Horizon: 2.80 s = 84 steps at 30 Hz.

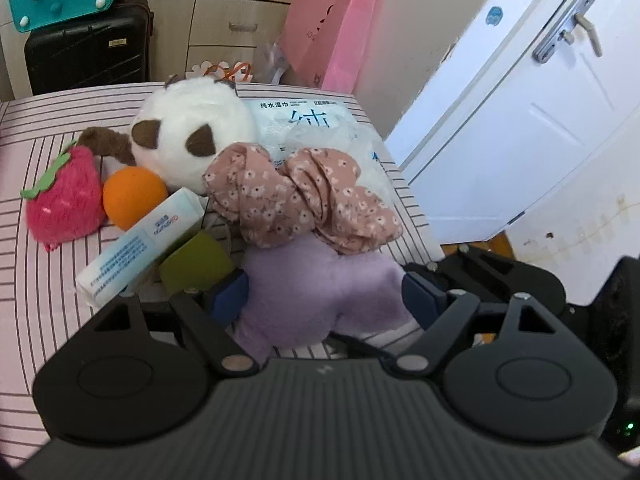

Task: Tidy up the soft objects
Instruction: 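Move the left gripper to the lilac plush toy and close on it, then lift the lilac plush with the left gripper and carry it over the pink box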

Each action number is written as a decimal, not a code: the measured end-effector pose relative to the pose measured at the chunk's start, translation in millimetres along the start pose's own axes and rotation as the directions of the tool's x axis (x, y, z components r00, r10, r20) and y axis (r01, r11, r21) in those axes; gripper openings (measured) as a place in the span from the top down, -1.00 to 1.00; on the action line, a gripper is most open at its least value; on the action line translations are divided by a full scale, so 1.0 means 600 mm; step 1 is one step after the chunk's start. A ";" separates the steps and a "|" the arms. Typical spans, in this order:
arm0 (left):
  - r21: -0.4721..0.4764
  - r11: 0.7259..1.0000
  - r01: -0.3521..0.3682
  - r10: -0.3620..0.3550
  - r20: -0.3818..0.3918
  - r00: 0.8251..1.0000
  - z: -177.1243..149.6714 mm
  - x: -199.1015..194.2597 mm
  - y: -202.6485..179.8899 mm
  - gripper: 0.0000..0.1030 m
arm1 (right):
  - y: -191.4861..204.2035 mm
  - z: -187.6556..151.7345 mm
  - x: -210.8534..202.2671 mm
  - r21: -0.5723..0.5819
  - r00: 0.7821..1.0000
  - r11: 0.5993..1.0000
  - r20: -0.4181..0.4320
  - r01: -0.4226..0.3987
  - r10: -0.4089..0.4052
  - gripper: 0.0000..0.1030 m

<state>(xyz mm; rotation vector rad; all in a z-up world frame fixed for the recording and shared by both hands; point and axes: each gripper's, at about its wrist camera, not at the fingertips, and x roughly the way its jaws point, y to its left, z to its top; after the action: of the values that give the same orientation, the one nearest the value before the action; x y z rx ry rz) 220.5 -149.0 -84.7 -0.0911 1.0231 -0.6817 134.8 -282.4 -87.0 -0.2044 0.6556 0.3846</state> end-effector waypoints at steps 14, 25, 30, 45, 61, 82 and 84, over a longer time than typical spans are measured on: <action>-0.074 0.996 0.047 -0.049 -0.018 0.999 -0.040 0.004 0.023 -0.62 | 0.017 -0.029 -0.015 0.023 1.000 0.999 0.007 -0.023 0.022 0.07; -0.021 1.000 -0.013 0.014 0.047 0.999 -0.065 -0.025 0.014 0.17 | 0.012 -0.026 -0.011 0.058 1.000 0.998 0.007 0.022 -0.022 -0.26; -0.037 0.999 0.018 -0.017 0.036 0.999 -0.067 -0.026 0.022 0.17 | 0.023 -0.023 -0.017 0.051 1.000 0.998 -0.013 0.024 -0.024 -0.17; 0.013 0.999 -0.038 0.038 0.012 0.999 -0.106 -0.142 -0.003 0.17 | 0.095 0.012 -0.085 0.111 0.998 0.993 -0.048 -0.038 0.043 -0.08; -0.191 0.977 -0.098 0.078 -0.109 0.991 -0.176 -0.343 0.102 0.15 | 0.262 0.107 -0.122 0.051 0.955 0.963 -0.121 -0.266 0.270 -0.08; -0.190 0.965 -0.179 0.224 0.253 0.941 -0.061 -0.516 0.234 0.14 | 0.349 0.342 -0.037 -0.172 0.962 0.955 0.082 -0.243 0.259 -0.08; -0.198 0.961 -0.193 0.242 0.259 0.935 -0.042 -0.497 0.256 0.14 | 0.344 0.357 0.000 -0.182 0.965 0.955 0.074 -0.235 0.252 -0.08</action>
<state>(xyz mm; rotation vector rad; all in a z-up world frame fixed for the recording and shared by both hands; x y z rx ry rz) 174.0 146.2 69.3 -0.2140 0.8003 -0.3638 168.4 -29.7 66.0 -0.2684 0.5535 0.6867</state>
